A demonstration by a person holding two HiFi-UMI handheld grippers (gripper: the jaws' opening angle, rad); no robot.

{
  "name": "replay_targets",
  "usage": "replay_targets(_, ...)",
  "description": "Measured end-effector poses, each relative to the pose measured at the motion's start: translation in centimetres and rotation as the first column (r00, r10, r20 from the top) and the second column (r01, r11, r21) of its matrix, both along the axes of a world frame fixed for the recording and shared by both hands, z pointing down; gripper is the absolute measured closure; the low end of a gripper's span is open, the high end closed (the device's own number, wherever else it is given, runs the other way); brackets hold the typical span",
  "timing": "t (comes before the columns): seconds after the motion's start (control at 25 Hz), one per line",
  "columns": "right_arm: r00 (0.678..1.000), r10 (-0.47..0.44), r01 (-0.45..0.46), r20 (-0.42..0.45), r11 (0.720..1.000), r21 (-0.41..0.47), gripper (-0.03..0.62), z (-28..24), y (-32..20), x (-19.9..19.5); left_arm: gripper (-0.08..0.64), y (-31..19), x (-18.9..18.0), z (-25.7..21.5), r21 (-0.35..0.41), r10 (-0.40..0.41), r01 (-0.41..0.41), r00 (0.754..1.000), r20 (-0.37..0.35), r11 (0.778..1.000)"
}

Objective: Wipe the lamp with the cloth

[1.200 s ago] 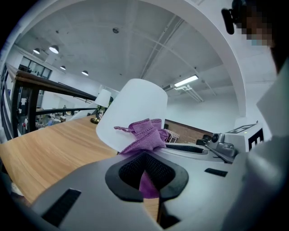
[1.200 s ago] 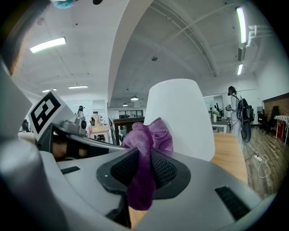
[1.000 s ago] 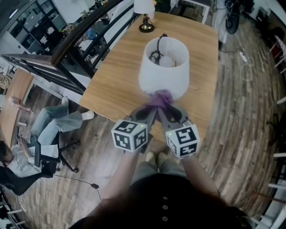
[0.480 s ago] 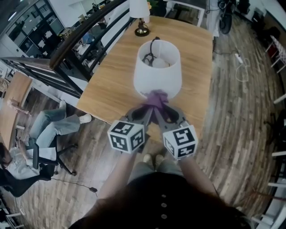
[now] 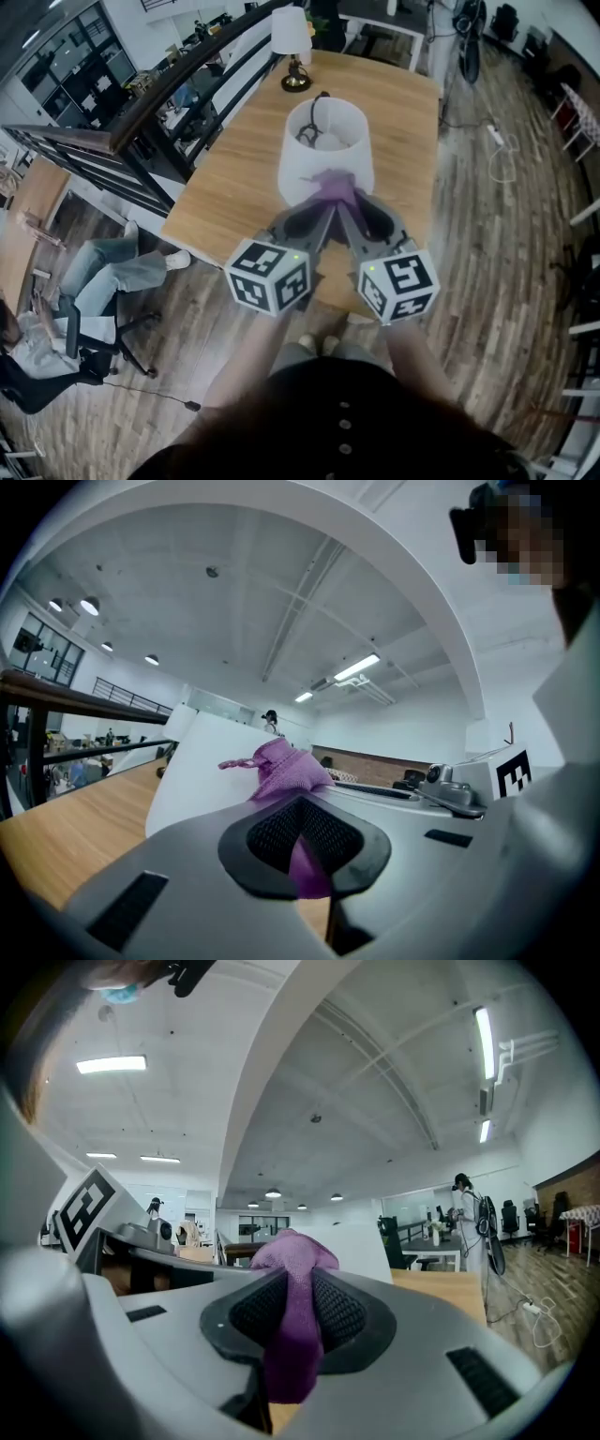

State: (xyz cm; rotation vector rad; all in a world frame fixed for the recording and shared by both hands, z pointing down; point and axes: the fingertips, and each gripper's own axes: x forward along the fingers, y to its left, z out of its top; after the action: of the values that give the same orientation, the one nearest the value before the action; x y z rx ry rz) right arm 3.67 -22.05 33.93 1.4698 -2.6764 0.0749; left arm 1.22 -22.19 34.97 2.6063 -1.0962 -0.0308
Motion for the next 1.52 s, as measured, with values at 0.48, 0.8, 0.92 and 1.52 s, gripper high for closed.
replay_targets(0.48, 1.000, 0.006, -0.006, 0.001, 0.989, 0.148, 0.506, -6.0, -1.6, 0.7, 0.551, -1.9, 0.8, -5.3, 0.116, 0.022, -0.015, 0.998, -0.058, 0.993)
replay_targets(0.8, 0.999, 0.027, -0.022, -0.025, 0.984, 0.178, 0.506, -6.7, -2.8, 1.0, 0.551, -2.9, 1.2, -6.2, 0.154, 0.022, -0.011, 0.998, -0.066, 0.988)
replay_targets(0.92, 0.999, 0.037, -0.030, -0.039, 0.985, 0.168, 0.506, -6.3, -3.0, 1.1, 0.551, -3.3, 1.2, -6.1, 0.148, 0.018, -0.010, 0.998, -0.058, 0.989)
replay_targets(1.52, 0.998, 0.053, -0.047, -0.036, 0.988, 0.146, 0.506, -4.9, -4.1, 1.7, 0.551, -4.0, 1.7, -4.8, 0.107, 0.031, -0.025, 0.998, -0.053, 0.994)
